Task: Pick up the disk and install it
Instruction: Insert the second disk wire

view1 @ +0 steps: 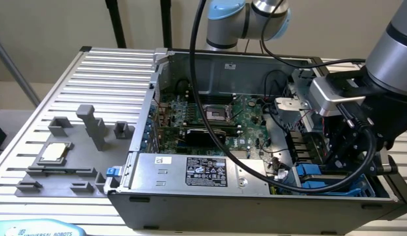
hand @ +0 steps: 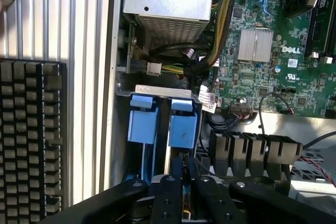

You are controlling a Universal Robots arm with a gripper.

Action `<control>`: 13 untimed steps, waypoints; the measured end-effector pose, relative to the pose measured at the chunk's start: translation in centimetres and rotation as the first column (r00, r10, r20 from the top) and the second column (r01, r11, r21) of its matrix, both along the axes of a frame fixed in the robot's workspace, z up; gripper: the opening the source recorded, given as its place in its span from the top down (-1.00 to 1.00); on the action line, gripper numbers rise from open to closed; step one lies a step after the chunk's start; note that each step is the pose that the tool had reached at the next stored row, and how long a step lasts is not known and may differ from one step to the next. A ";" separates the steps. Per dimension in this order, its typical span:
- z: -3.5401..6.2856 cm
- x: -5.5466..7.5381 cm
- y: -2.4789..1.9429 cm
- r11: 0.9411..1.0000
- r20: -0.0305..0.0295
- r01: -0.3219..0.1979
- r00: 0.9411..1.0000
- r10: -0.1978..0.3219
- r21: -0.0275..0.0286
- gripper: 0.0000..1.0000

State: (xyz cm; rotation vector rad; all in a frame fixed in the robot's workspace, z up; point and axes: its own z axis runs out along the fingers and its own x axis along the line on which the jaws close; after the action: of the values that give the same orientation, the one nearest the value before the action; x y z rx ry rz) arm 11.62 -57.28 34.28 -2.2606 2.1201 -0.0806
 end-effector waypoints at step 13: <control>-0.01 0.0 0.08 1.000 0.000 0.000 1.000 0.000 0.000 0.68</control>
State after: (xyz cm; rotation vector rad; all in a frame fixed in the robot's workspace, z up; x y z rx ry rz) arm 11.62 -57.20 34.27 -2.2605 2.1199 -0.0802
